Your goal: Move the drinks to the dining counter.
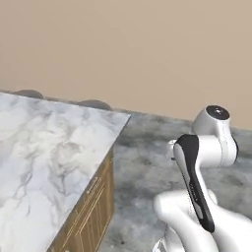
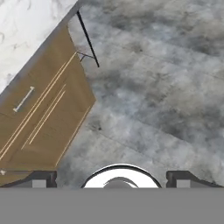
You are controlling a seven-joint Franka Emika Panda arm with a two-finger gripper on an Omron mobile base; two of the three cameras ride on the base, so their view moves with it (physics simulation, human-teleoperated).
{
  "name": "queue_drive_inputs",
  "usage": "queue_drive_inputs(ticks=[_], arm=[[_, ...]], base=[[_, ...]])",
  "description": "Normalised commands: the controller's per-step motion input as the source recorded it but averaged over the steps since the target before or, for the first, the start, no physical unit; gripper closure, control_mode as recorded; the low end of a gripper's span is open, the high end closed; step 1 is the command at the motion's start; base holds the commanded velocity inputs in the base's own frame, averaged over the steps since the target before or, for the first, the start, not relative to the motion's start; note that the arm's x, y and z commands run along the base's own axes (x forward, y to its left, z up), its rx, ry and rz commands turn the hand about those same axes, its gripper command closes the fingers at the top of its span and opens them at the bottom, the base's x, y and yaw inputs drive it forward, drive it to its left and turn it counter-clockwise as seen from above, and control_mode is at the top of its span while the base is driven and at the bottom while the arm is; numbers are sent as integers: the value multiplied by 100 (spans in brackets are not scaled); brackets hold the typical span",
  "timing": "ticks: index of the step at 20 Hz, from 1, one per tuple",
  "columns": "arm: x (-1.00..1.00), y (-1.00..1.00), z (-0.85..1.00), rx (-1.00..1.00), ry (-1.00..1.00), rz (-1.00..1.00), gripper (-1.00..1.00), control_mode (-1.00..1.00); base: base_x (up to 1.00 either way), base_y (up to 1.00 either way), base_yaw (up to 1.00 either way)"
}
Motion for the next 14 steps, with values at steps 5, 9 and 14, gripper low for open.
queue_drive_inputs(ticks=[5,9,14], arm=[[0,0,0,0,0,0,-100,100],[0,0,0,0,0,0,-100,100],[0,0,0,0,0,0,-100,100]], base=[[0,-31,-85],[0,-33,-81],[29,-30,-67]])
